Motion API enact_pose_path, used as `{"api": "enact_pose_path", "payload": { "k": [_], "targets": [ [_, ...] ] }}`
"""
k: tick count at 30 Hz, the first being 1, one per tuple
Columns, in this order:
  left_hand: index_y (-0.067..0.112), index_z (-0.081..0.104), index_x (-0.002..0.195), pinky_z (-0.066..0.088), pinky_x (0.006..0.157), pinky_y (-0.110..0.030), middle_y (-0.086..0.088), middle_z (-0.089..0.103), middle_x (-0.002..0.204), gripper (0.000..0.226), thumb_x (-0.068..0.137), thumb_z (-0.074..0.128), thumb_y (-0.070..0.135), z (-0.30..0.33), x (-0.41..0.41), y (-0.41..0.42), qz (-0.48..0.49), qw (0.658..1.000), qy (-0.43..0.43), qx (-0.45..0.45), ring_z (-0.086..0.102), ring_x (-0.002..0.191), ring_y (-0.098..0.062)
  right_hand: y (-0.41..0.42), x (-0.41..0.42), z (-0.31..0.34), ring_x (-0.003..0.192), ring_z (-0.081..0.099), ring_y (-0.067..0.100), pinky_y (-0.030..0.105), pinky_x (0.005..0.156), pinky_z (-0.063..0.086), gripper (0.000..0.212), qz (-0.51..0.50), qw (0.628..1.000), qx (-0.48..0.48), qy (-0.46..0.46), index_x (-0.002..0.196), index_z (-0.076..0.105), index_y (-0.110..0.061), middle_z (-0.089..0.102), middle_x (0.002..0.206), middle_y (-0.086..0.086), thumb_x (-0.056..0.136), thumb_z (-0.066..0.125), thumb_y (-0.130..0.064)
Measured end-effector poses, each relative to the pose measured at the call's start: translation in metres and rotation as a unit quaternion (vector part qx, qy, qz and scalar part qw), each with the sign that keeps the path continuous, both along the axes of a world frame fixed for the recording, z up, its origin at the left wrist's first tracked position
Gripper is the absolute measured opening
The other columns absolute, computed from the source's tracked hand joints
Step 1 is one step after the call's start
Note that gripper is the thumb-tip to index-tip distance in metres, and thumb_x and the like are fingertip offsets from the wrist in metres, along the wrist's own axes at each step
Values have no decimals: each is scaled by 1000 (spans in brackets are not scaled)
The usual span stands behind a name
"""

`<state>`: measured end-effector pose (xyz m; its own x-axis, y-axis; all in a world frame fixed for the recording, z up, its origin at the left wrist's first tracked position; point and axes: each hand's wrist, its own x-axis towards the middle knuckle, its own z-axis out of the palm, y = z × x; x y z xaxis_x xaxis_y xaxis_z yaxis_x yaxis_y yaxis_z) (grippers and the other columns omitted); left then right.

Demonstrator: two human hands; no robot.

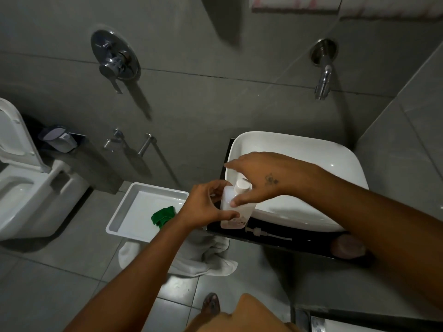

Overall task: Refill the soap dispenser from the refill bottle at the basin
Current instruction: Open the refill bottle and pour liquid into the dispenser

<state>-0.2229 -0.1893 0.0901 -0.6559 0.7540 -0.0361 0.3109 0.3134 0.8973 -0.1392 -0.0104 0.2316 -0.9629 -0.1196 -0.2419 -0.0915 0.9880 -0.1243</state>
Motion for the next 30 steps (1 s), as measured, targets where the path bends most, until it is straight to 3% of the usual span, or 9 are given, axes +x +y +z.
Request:
{"api": "enact_pose_path", "payload": {
  "k": [3,5,7,12,14,18,22,26,30],
  "targets": [
    [46,65,108,53,80,-8,32,72,102,64,56,99,33,1,2,2,-3,1000,6,-8,71,99,6,-3,-2,-4,74,66,24,36,61,56,42,-5,999,42,-16,89,69,-22,67,80,0,86,59,-63],
    [45,65,107,54,81,-9,28,74,101,65,55,100,32,0,4,3,1,1000,0,-6,71,98,6,-2,-3,-2,83,66,22,39,67,58,22,35,998,38,-42,104,71,-25,68,91,-1,87,65,-39],
    [42,67,106,55,83,-11,24,76,101,64,53,101,30,-2,4,2,11,1000,-9,1,72,98,4,2,-3,2,96,63,19,40,76,57,31,74,996,32,-32,117,67,-31,66,105,-4,86,66,-24],
    [41,70,108,57,94,-22,17,76,108,66,50,100,33,-8,2,-10,32,999,-16,3,72,104,-5,20,9,-7,84,54,8,30,66,48,22,-1,986,-90,143,94,57,-39,60,88,-16,77,69,-36],
    [44,69,106,58,93,-23,20,76,107,66,48,98,37,-9,1,-20,46,999,-13,1,72,104,-3,22,26,-36,76,54,4,28,64,47,26,-108,952,-211,194,90,56,-36,58,80,-19,72,74,-36],
    [38,69,108,59,90,-21,21,76,107,68,47,99,33,-14,-5,-43,77,997,-13,-10,72,103,-1,-8,63,-140,70,66,2,30,67,58,33,-336,828,-398,206,91,61,-32,68,82,-13,69,82,-22],
    [33,68,115,58,87,-15,21,75,108,70,55,102,18,-22,-10,-69,87,996,6,-29,70,104,1,-49,70,-224,74,65,12,32,67,56,40,-399,804,-384,217,71,52,-38,58,85,-9,71,86,-17],
    [33,66,121,57,92,-19,18,71,118,72,58,100,25,-27,-11,-93,75,995,26,-52,70,110,-4,-66,55,-268,80,60,22,33,73,47,19,-394,874,-211,192,74,67,-30,68,83,-10,72,86,-32],
    [38,67,119,57,94,-21,22,72,116,72,58,100,20,-29,-14,-110,75,996,19,-54,68,111,-3,-73,36,-283,82,57,23,37,77,42,9,-414,887,-127,162,79,73,-29,74,91,-13,77,81,-34]
  ]
}}
